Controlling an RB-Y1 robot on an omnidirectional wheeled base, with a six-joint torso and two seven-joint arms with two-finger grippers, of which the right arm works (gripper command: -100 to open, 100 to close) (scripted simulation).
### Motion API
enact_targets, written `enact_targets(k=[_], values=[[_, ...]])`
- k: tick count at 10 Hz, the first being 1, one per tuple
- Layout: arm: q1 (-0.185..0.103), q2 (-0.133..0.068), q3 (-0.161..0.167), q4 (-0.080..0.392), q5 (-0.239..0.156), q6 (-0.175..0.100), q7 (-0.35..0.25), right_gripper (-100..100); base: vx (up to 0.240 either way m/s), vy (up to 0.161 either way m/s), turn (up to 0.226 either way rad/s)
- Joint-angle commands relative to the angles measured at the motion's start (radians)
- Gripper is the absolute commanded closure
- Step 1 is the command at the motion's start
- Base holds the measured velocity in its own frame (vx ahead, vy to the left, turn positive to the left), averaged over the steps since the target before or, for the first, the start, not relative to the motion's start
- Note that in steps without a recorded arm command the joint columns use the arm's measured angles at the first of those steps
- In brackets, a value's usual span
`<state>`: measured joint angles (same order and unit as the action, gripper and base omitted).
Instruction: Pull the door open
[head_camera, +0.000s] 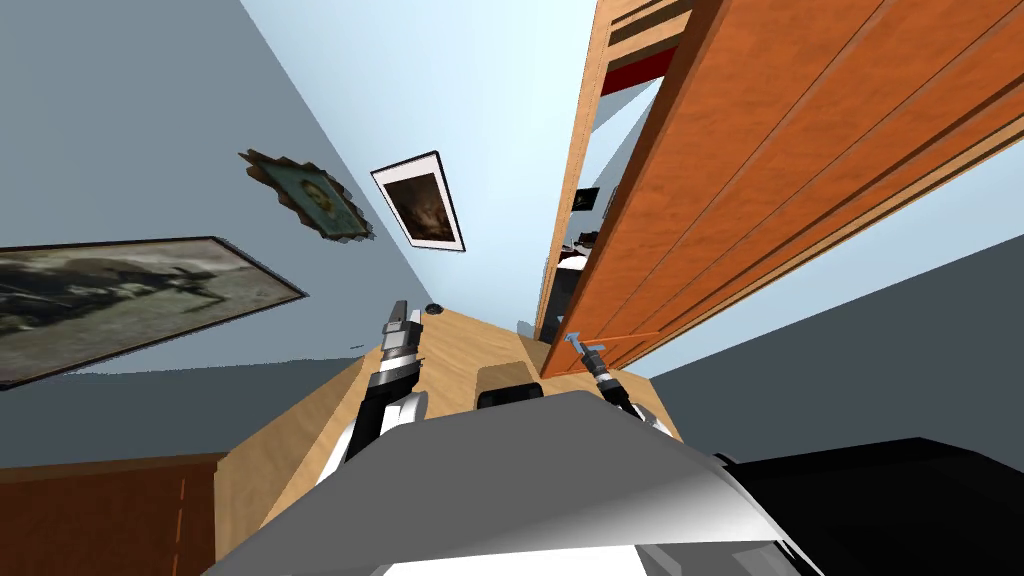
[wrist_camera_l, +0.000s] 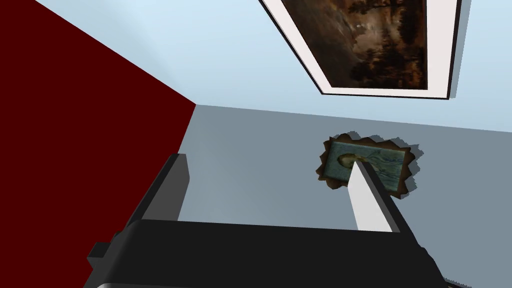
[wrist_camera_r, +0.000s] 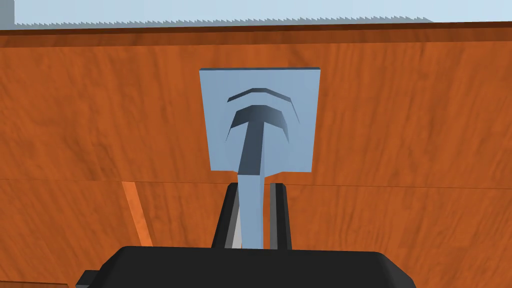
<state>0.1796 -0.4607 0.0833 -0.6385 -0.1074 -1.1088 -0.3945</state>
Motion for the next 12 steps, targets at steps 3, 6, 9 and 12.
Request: enact_targets(k=[3, 6, 9, 12], values=[[0.019, -0.014, 0.012, 0.026, 0.003, -0.057, -0.016, 100, -0.231, -0.084, 0.187], [0.031, -0.024, 0.02, 0.046, 0.004, -0.097, -0.027, 100, -0.202, -0.067, 0.159], [0.035, -0.029, 0.024, 0.056, 0.005, -0.112, -0.032, 100, -0.181, -0.048, 0.124], [-0.017, -0.008, 0.017, 0.083, 0.019, -0.084, -0.022, 100, -0.185, -0.047, 0.112]])
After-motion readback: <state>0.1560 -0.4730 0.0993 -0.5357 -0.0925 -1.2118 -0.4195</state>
